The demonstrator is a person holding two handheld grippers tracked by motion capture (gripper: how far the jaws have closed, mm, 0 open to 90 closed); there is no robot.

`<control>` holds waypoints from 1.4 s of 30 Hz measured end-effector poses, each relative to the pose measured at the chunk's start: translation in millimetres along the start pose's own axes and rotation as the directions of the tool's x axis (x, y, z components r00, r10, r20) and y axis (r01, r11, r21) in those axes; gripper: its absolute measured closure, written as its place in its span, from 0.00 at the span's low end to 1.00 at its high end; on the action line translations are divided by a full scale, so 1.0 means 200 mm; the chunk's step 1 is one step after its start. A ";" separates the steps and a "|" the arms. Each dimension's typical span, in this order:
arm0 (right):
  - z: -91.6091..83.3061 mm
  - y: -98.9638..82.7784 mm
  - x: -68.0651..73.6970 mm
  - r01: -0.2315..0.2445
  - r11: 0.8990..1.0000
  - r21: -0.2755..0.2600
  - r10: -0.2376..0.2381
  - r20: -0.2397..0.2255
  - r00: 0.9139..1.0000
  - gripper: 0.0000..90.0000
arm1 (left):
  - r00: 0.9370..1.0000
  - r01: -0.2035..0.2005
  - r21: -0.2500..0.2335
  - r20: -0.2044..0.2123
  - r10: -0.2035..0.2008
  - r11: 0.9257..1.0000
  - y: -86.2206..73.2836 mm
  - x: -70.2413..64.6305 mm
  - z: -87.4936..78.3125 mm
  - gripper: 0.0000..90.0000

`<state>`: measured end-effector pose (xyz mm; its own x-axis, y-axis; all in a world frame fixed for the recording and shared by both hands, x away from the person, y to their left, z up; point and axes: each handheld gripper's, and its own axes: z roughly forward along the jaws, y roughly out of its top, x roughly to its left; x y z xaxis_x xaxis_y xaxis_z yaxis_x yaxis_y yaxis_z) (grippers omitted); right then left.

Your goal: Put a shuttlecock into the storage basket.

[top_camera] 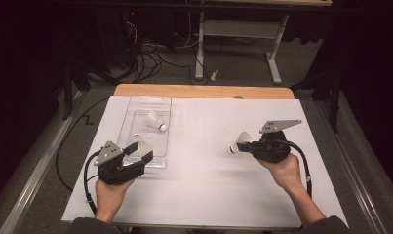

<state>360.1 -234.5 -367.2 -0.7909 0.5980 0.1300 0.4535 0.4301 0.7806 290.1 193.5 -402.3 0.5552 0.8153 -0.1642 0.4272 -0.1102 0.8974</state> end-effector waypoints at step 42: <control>0.04 0.04 0.05 0.015 1.000 -0.008 -0.015 -0.035 0.999 0.99 | 0.977 -0.136 0.064 0.176 0.123 0.989 0.24 -0.23 0.24 0.39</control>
<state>358.7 -219.4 -365.6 -0.8115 0.5676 0.1390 0.4384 0.4340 0.7871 320.4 123.0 -371.2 0.7204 0.6828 -0.1216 0.3923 -0.2565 0.8833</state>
